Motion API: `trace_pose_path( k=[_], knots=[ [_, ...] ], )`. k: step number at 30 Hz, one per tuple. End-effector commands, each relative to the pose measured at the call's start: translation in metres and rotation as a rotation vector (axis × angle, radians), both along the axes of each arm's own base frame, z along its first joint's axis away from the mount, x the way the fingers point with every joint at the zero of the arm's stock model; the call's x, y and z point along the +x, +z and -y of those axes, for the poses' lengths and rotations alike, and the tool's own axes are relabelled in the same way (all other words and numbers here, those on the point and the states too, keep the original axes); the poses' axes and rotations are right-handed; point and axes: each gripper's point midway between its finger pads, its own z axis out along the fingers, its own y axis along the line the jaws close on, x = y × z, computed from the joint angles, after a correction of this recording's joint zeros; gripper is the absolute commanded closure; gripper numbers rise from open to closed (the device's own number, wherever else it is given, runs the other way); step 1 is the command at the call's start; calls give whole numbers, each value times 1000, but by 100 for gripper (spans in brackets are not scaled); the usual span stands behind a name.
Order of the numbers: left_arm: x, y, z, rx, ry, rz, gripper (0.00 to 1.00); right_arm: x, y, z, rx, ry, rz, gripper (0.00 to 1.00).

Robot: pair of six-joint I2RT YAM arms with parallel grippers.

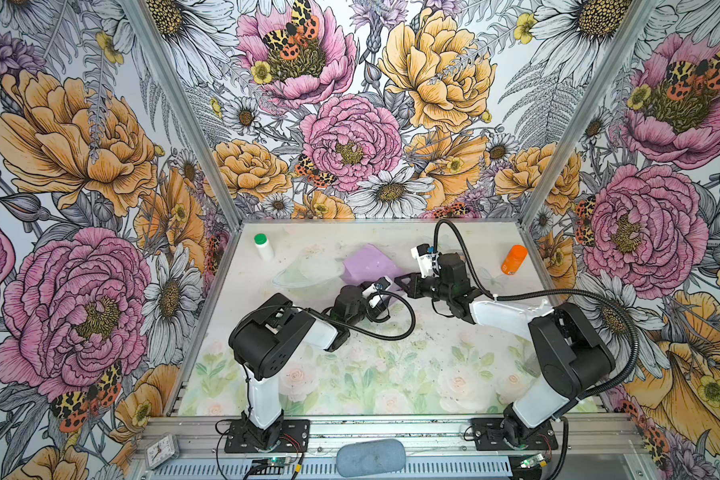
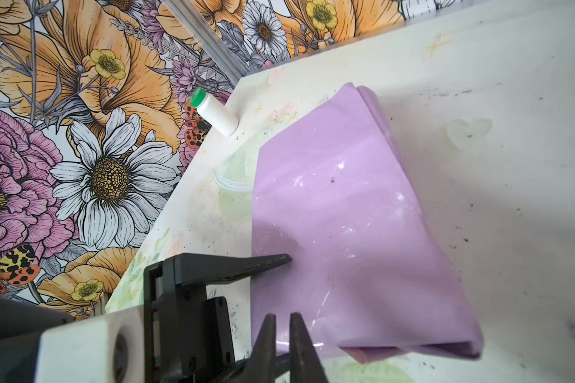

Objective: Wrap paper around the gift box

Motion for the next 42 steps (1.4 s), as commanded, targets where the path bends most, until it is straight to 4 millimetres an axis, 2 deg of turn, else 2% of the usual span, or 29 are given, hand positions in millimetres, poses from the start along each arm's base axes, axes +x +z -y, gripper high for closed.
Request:
trace_pose_path(
  k=[1, 13, 18, 22, 25, 27, 28, 29, 32, 37, 42],
  knots=[
    [-28, -80, -23, 130, 11, -265, 41, -6, -16, 4, -37, 0, -30, 91],
    [-28, -79, -23, 129, 13, -263, 41, -3, -39, -20, -13, 64, -78, 97],
    [-28, -78, -23, 127, 12, -261, 41, 5, -58, -17, -52, 28, -113, 98],
    [-28, -69, -21, 114, 14, -245, 39, 3, -45, -17, -36, 34, -89, 97],
    [-27, -49, -19, 86, 21, -215, 33, -1, -21, -11, -48, 25, -41, 89],
    [-26, -22, -18, 51, 33, -178, 23, -4, -5, -3, -75, 13, -8, 83],
    [-26, -12, -19, 40, 40, -168, 5, -5, 1, 0, -88, 7, 3, 80],
    [-26, -1, -19, 27, 45, -158, 1, -4, 6, 4, -105, -3, 8, 76],
    [-27, 34, -24, -21, 65, -118, 1, 4, 13, 16, -180, -29, -8, 63],
    [-33, 79, -39, -90, 121, -105, 1, 34, -2, 27, -278, -49, -92, 47],
    [-36, 93, -74, -152, 276, -196, 1, 57, -30, 18, -302, -7, -172, 45]
  ],
)
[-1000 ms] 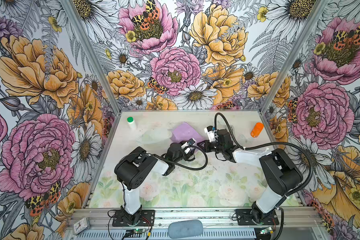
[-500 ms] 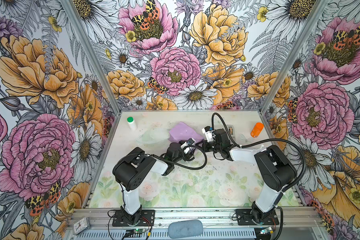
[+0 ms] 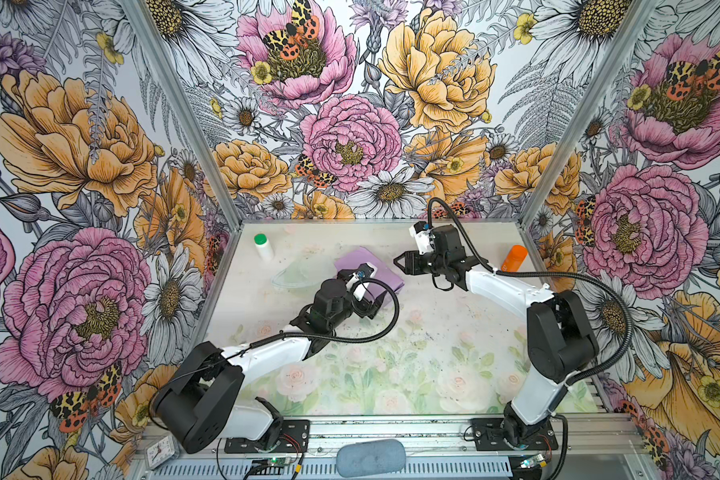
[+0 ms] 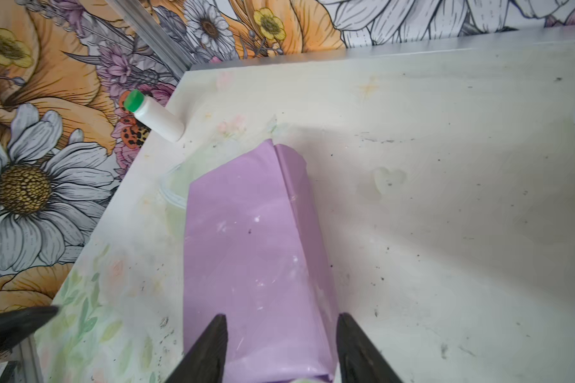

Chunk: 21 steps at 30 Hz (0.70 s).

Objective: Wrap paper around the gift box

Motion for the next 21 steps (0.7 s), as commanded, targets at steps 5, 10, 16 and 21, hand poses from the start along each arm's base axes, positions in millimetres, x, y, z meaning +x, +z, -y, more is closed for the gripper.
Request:
trace_pose_path(
  k=[5, 10, 16, 21],
  knots=[
    [0, -32, -59, -86, 278, -347, 1, -12, -54, -19, -2, 108, -204, 46],
    [2, -66, -80, -216, 367, -600, 1, -46, -64, -35, 35, 177, -284, 47],
    [6, -93, -86, -440, 351, -759, 2, -97, -54, -44, 76, 208, -357, 47],
    [8, -94, -82, -484, 326, -776, 8, -99, -36, -21, 79, 109, -365, 42]
  ],
)
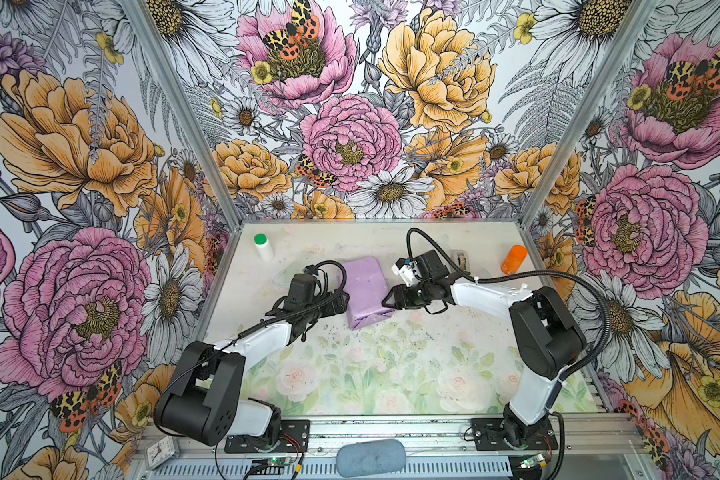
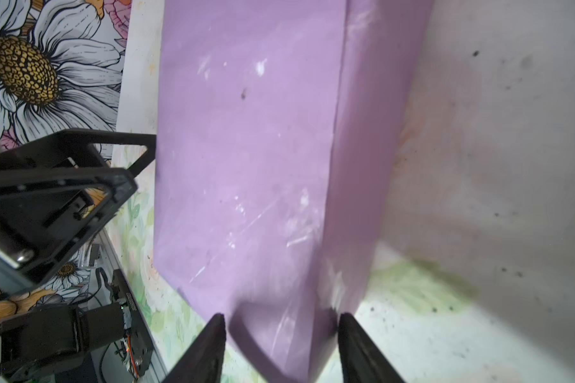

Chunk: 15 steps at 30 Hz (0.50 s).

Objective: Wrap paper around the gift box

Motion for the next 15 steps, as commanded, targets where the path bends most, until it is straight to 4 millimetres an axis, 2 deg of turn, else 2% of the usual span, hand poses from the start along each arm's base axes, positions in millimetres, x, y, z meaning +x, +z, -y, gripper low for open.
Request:
trace_pose_path(
  k=[1, 3, 8, 15],
  knots=[
    [4, 15, 17, -131, -29, 16, 9, 13, 21, 14, 6, -73, 6, 42],
    [5, 15, 18, -145, -28, 7, 12, 22, 15, 17, -46, -76, 5, 42],
    [10, 7, 14, -184, 11, -15, 20, 44, 9, 5, -64, -39, -6, 43],
    [20, 5, 31, -255, -18, -29, 29, 57, 6, -19, -7, 30, -32, 45]
  ],
)
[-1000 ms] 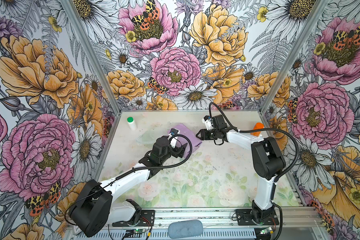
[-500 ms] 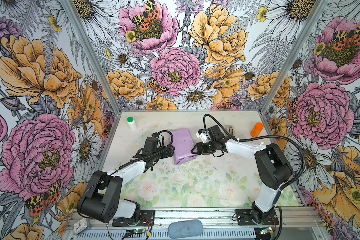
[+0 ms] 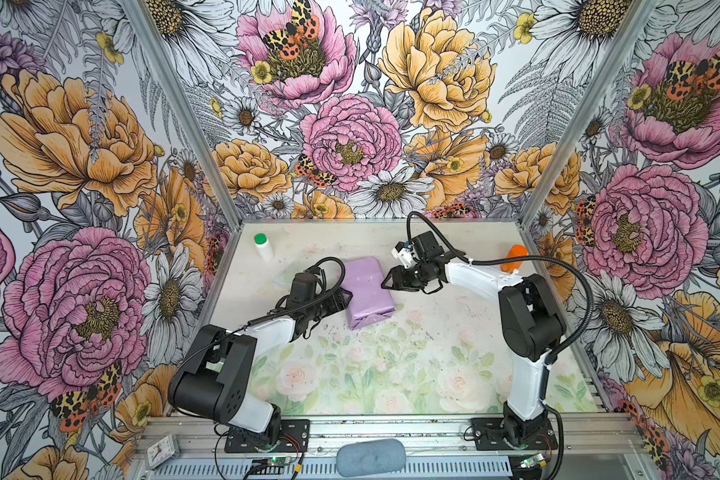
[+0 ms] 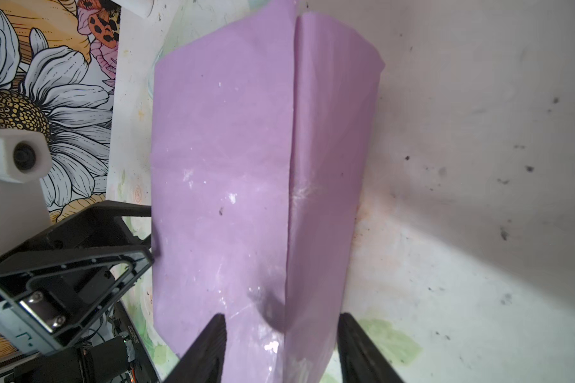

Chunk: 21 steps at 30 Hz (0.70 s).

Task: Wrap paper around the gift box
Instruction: 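Stand the wrapped box on its taped end with both grippers, open end up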

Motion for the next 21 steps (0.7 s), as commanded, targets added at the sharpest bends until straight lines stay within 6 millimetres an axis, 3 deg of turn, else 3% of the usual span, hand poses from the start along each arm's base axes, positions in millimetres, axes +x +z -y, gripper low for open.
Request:
trace_pose_path(
  k=[1, 5, 9, 21],
  knots=[
    [10, 15, 15, -72, -32, 39, 30, -1, -1, -14, 23, 56, -20, 46],
    [12, 17, 25, -67, -45, 56, 36, -2, -16, -17, -1, 74, -41, 52],
    [12, 21, 34, -55, -66, 84, 46, -7, -18, -19, -22, 93, -20, 61],
    [4, 46, 74, 5, -221, 224, 58, -17, 19, -23, -27, 136, 259, 78]
  ],
)
